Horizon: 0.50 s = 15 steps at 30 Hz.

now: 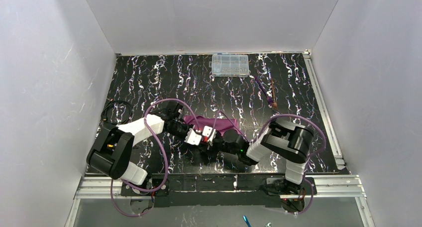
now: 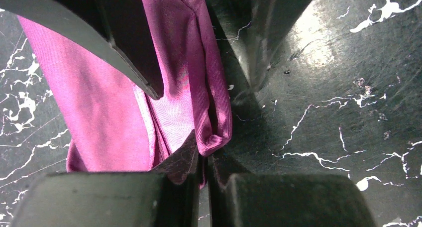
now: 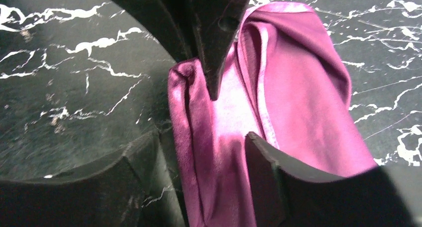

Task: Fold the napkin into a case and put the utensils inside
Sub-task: Pass from the left arm to the right

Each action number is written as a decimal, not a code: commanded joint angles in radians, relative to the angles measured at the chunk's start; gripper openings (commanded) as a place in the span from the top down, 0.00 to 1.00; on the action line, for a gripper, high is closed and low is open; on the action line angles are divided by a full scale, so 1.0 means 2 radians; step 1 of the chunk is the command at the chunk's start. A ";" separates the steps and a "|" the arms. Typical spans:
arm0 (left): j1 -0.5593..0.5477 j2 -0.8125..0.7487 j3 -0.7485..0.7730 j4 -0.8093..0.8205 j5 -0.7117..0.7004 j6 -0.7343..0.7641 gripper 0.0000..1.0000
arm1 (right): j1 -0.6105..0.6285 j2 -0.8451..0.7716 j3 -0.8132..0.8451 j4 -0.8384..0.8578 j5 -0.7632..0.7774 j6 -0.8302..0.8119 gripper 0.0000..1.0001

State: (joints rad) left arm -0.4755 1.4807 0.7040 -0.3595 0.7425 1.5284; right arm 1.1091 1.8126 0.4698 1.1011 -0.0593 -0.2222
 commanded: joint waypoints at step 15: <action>-0.003 -0.024 -0.013 0.007 0.017 -0.002 0.88 | 0.005 0.079 0.008 0.134 0.048 0.036 0.86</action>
State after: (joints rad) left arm -0.4755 1.4761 0.6987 -0.3439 0.7448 1.5257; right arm 1.1198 1.9358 0.4759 1.2911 0.0345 -0.1993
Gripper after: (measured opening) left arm 0.044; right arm 0.188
